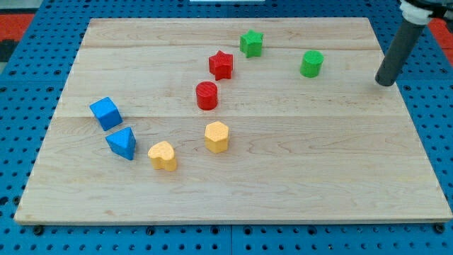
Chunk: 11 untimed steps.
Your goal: Move the green star to the top left of the red star
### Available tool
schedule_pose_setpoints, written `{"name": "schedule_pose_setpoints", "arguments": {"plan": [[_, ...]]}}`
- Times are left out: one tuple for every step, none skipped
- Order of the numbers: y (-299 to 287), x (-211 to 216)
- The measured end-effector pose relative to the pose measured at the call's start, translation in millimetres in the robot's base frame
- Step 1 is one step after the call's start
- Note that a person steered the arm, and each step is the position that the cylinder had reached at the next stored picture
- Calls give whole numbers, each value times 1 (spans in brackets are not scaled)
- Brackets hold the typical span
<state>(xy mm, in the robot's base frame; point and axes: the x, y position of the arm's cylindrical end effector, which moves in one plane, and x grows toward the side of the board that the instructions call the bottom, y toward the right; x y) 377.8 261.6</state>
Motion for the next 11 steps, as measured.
{"name": "schedule_pose_setpoints", "arguments": {"plan": [[-27,-14],[-46,13],[-100,20],[-154,-44],[-177,-84],[-179,-119],[-273,-119],[-327,-132],[-287,-116],[-309,-96],[-319,-66]]}}
